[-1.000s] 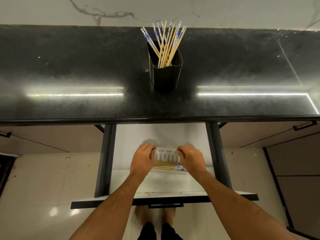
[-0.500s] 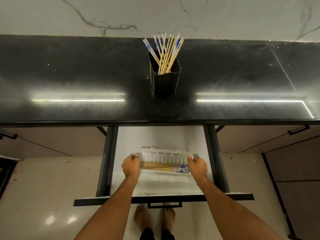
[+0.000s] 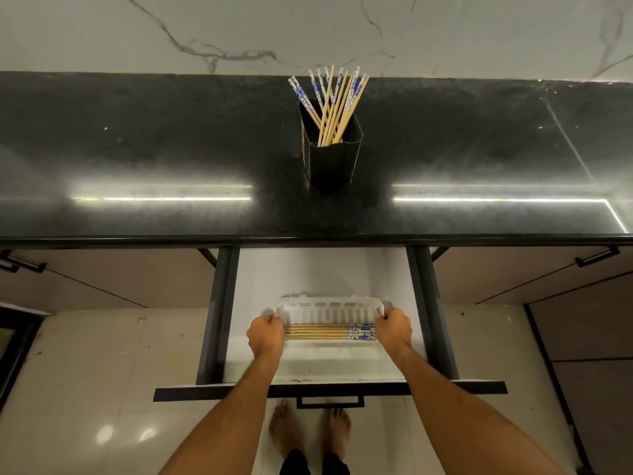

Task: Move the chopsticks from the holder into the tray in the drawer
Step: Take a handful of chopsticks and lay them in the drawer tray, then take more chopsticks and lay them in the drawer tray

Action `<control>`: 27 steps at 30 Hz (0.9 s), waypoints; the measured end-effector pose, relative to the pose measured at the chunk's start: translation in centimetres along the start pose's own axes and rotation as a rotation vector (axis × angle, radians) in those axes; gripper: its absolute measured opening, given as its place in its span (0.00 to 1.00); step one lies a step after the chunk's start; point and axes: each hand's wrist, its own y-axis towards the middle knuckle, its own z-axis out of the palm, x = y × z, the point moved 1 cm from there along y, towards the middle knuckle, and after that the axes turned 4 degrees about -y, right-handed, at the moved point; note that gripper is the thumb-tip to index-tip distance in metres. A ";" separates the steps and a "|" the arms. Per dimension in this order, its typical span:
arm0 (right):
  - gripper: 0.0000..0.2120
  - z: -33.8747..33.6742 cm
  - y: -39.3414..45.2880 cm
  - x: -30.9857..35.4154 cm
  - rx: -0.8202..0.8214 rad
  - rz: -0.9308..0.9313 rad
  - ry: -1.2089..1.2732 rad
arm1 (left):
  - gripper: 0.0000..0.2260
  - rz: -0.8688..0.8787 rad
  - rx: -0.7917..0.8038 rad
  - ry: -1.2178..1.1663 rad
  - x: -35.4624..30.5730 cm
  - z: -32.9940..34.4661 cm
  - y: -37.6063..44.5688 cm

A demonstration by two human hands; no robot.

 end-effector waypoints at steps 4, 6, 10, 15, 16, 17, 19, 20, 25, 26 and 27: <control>0.08 0.1 0.1 -0.3 0.000 -0.006 -0.005 | 0.14 -0.006 0.003 0.012 0.0 0.1 0.0; 0.08 0.0 0.1 -0.4 0.000 -0.009 -0.013 | 0.14 -0.003 0.003 0.007 0.0 0.1 0.0; 0.08 0.0 0.0 -0.4 0.008 0.001 -0.008 | 0.14 -0.003 0.004 0.004 -0.1 0.1 0.0; 0.08 -0.5 -0.3 0.0 0.009 -0.029 0.020 | 0.12 0.079 -0.009 0.030 -1.0 -0.2 -0.9; 0.09 -0.8 -0.5 0.3 -0.009 -0.049 0.019 | 0.13 0.112 -0.018 0.033 -1.5 -0.4 -1.2; 0.11 -1.1 -0.8 0.7 -0.034 -0.078 0.020 | 0.13 0.145 -0.024 0.029 -2.3 -0.6 -1.5; 0.18 -2.2 -1.2 2.1 -0.090 -0.152 0.002 | 0.14 0.229 -0.023 0.018 -4.2 -0.9 -1.9; 0.21 -2.9 -1.4 2.8 -0.116 -0.195 -0.012 | 0.15 0.278 -0.016 0.012 -5.3 -1.1 -2.0; 0.19 -6.6 -2.0 6.9 -0.294 -0.433 -0.080 | 0.16 0.531 -0.021 0.023 -10.4 -2.6 -2.7; 0.19 -7.4 -2.2 7.8 -0.342 -0.475 -0.086 | 0.17 0.576 -0.029 0.032 -11.3 -3.0 -2.9; 0.20 -8.1 -2.4 8.7 -0.392 -0.519 -0.095 | 0.17 0.627 -0.041 0.043 -12.2 -3.5 -3.1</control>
